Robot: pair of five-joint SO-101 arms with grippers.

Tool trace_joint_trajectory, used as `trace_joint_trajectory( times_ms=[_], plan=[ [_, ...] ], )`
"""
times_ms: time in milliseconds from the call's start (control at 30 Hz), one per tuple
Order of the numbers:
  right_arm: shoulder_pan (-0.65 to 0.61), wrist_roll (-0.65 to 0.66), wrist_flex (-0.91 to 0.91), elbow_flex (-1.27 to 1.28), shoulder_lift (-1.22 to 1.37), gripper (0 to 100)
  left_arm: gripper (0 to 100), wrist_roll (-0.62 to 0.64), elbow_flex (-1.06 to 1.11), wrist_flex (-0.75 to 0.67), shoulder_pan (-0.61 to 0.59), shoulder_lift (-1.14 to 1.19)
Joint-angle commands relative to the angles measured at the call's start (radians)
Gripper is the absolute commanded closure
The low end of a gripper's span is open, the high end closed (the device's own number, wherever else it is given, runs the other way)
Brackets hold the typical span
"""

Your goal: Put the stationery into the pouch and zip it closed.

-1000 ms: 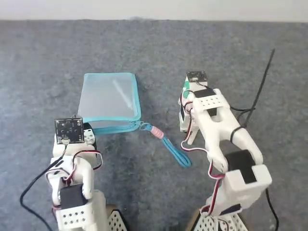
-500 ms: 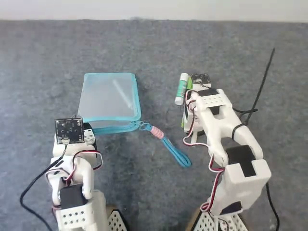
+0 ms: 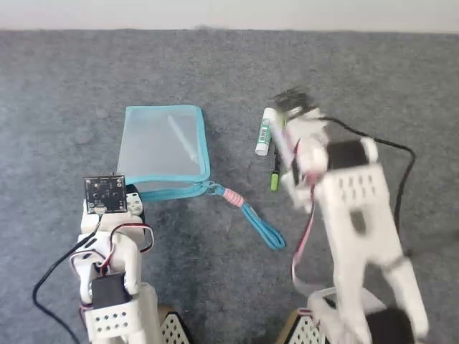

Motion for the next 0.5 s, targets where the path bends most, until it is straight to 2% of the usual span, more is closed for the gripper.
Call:
trace_joint_trajectory(
  times_ms=[0, 100, 167, 467],
  plan=[
    [-0.231, 0.058, 0.122, -0.037, -0.185, 99.2, 99, 0.015, -0.008, -0.034, 0.0, -0.002],
    [-0.4, 0.055, 0.203, -0.035, -0.193, 99.2, 99, 0.015, -0.008, -0.034, 0.0, -0.002],
    [-0.453, 0.051, 0.208, -0.011, -0.199, 99.2, 99, 0.015, -0.008, -0.034, 0.0, -0.002],
    [-0.464, 0.081, 0.191, 0.02, -0.166, 99.2, 99, 0.015, -0.007, -0.034, 0.0, -0.002]
  ],
)
